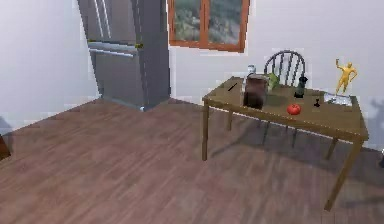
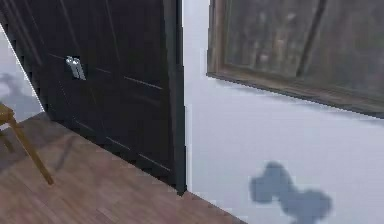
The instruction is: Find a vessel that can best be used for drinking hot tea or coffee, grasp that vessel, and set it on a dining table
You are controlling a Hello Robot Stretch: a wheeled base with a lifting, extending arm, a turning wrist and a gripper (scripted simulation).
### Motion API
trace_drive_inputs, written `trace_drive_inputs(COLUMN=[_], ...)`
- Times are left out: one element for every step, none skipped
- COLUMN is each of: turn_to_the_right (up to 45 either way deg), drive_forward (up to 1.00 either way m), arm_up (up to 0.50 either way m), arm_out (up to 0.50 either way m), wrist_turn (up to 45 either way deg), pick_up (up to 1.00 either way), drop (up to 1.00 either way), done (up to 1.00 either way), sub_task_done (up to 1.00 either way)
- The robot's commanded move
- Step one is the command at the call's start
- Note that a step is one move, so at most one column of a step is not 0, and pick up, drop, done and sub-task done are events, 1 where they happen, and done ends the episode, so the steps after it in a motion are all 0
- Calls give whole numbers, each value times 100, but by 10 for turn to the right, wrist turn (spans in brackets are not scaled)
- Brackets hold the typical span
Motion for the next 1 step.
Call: trace_drive_inputs(turn_to_the_right=[-450], drive_forward=[0], arm_up=[0], arm_out=[0], wrist_turn=[0], pick_up=[0], drop=[0], done=[0], sub_task_done=[0])
